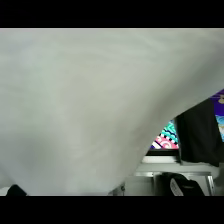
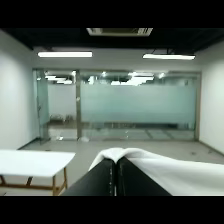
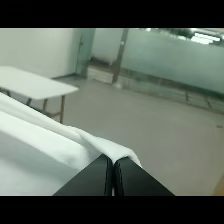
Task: Fold the shirts.
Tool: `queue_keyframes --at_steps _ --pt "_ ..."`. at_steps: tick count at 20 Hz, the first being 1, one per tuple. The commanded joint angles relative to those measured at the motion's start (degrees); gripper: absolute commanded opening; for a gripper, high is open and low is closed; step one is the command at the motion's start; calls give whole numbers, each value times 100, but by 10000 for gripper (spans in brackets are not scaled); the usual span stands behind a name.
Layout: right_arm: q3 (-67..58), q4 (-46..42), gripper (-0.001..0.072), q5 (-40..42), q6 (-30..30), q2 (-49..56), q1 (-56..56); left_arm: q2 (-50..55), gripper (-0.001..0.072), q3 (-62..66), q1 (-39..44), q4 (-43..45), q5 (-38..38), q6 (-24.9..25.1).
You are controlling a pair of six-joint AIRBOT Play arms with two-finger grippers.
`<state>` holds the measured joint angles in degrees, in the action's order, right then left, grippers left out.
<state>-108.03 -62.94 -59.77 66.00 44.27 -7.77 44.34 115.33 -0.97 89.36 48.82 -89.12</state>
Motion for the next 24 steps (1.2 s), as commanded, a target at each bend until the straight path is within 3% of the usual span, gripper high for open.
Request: queue_keyframes --at_steps 1,3,4,8,13,19,20,21,22,23,24 --pt "63 -190 65 -1755 289 535 0 420 35 -247 -7 695 1078 446" --pt "463 -282 65 -2778 293 1045 2 717 36 -682 -7 691 1497 645" --pt "846 -420 65 -2918 289 1318 2 879 36 -975 -7 691 1537 645" --pt "2002 -553 65 -1773 278 2409 46 1596 36 -2004 -7 507 1340 640" --pt "2076 -201 66 -391 636 4035 420 2900 36 -2516 11 -817 1016 638" --pt "2076 -55 66 -166 1305 5108 903 4605 37 -2516 245 -1836 1084 638" --pt "2076 -48 95 -170 1397 5174 944 4817 37 -2514 306 -1971 1174 605" --pt "2072 13 212 -181 1401 5178 975 4996 44 -2496 354 -2092 1342 498" --pt "1998 24 464 -339 1432 5160 951 5099 154 -2457 361 -2072 1615 516" --pt "1843 -26 518 -723 1429 5136 885 5141 415 -2396 321 -1897 2000 514" --pt "1685 -170 518 -1263 1429 5090 798 5139 616 -2330 249 -1620 2435 514"
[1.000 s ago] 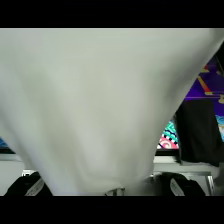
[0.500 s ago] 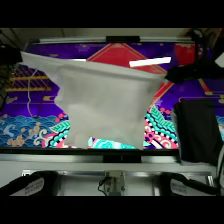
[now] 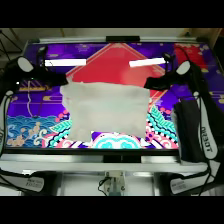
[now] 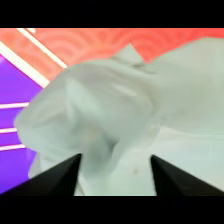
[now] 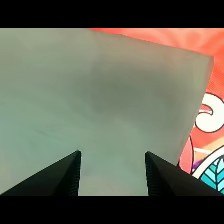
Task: Fold the shirts.
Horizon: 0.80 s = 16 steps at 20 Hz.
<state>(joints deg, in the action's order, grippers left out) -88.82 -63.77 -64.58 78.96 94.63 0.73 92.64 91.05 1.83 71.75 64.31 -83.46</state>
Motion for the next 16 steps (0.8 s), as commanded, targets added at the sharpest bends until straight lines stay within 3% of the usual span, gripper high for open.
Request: queue_keyframes --at_steps 1,3,5,7,9,12,16 --pt "-297 -356 518 -1425 140 -26 -151 302 675 186 -138 487 1541 -52" --pt "-57 -1189 517 -2518 280 -273 -332 282 674 103 -409 776 2634 -70" --pt "894 -1263 518 -2583 350 -809 -476 57 674 -546 -592 424 2802 -72" --pt "1993 -1091 520 -2111 363 -1408 -496 -308 674 -1659 -601 -105 2385 50" --pt "2938 -813 625 -1784 356 -1878 -496 -579 674 -2745 -520 -581 1834 254" --pt "3665 -614 625 -1749 350 -2094 -492 -664 674 -3731 -293 -879 1228 540" --pt "4175 -345 625 -1261 352 -2092 -492 -660 652 -4072 -35 -905 581 518"
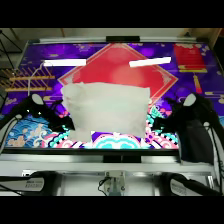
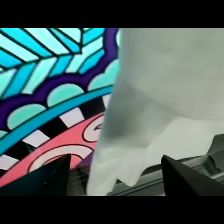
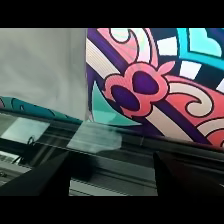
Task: Fold the shirts.
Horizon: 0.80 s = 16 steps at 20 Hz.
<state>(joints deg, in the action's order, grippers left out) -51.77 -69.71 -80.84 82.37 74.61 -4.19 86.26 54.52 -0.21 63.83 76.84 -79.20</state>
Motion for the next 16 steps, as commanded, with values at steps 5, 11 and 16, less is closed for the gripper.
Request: queue_keyframes --at_steps 5,11,16 --pt "734 966 625 1172 -11 186 2 -31 45 -417 269 -282 -763 15" --pt "734 1469 623 1449 -149 654 431 -186 37 -413 262 -212 -778 11" --pt "732 1709 105 1652 -26 752 745 -564 36 -409 234 136 -748 -55"
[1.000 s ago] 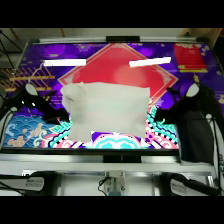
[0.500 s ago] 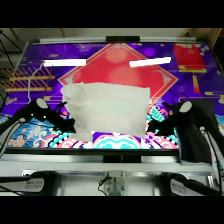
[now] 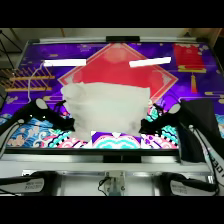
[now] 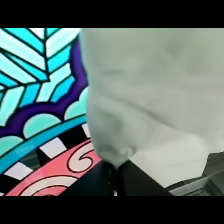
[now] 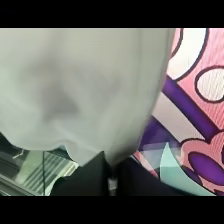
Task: Fold the shirts.
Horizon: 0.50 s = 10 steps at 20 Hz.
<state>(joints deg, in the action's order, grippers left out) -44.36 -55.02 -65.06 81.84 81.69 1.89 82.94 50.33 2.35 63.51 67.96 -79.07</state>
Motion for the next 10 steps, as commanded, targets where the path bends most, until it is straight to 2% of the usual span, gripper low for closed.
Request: queue_keyframes --at_steps 1,5,7,8,10 --pt "-22 411 64 -13 -103 20 131 -389 35 63 -50 409 151 -201" --pt "-857 313 64 -568 -811 -516 109 -1445 34 1163 -103 1539 321 -474" --pt "-1880 284 64 -986 -1508 -1071 42 -2061 35 2295 -101 1650 308 -280" --pt "-2551 136 64 -1071 -1672 -1408 -4 -2321 35 2973 -76 1650 289 -151" --pt "-3943 -389 64 -734 -1676 -2087 -81 -2774 35 4481 -4 1648 63 238"
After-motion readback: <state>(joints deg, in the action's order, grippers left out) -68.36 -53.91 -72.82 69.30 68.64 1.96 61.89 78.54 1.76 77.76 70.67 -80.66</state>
